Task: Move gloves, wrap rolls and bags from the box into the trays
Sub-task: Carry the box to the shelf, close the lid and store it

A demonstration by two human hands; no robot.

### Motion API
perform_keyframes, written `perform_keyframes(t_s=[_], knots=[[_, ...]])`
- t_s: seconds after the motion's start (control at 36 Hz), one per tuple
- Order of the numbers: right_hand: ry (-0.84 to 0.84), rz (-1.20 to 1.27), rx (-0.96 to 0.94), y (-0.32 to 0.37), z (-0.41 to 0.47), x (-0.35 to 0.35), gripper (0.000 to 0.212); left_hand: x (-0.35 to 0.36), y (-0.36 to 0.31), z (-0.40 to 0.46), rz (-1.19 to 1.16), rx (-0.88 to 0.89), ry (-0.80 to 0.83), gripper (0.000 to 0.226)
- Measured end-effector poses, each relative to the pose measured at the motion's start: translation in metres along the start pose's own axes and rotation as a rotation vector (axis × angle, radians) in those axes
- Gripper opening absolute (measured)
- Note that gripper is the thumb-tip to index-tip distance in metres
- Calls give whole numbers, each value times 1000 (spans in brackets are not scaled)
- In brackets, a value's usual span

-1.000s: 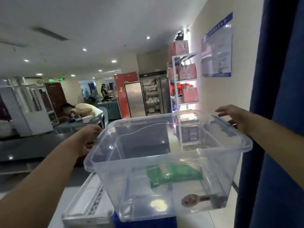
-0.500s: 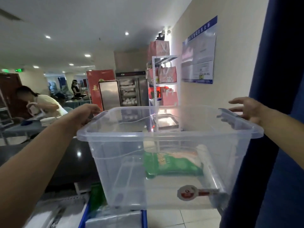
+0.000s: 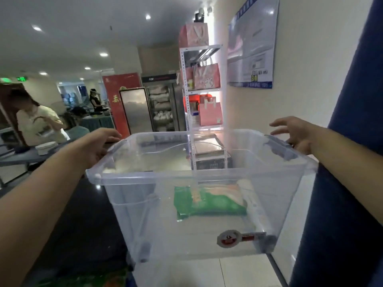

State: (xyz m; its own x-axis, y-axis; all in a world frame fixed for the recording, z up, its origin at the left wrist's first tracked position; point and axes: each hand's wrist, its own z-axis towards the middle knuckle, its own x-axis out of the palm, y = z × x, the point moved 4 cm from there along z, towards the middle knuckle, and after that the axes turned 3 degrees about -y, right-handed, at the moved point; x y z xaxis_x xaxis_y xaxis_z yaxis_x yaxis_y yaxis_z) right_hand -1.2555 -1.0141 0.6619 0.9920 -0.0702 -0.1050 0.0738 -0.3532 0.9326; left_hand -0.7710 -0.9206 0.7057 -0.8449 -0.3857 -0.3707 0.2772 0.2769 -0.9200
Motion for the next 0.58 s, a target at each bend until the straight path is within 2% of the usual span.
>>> perform_keyframes(t_s=[0.08,0.19,0.39,0.47,0.58], knots=[[31,-18,-3,12,52,-10,52,32,-3,29,34,-61,-2,22],[-21,-133,-33,11,122,-13,49,80,17,72,12,-156,22,40],[-36,-169,122,-36,246,-20,58,165,78,168,8,-342,24,79],[-63,-148,183,-57,300,-23,52,211,87,209,2,-399,98,59],[-60,-137,251,-72,365,-23,45,257,93,279,27,-401,144,47]])
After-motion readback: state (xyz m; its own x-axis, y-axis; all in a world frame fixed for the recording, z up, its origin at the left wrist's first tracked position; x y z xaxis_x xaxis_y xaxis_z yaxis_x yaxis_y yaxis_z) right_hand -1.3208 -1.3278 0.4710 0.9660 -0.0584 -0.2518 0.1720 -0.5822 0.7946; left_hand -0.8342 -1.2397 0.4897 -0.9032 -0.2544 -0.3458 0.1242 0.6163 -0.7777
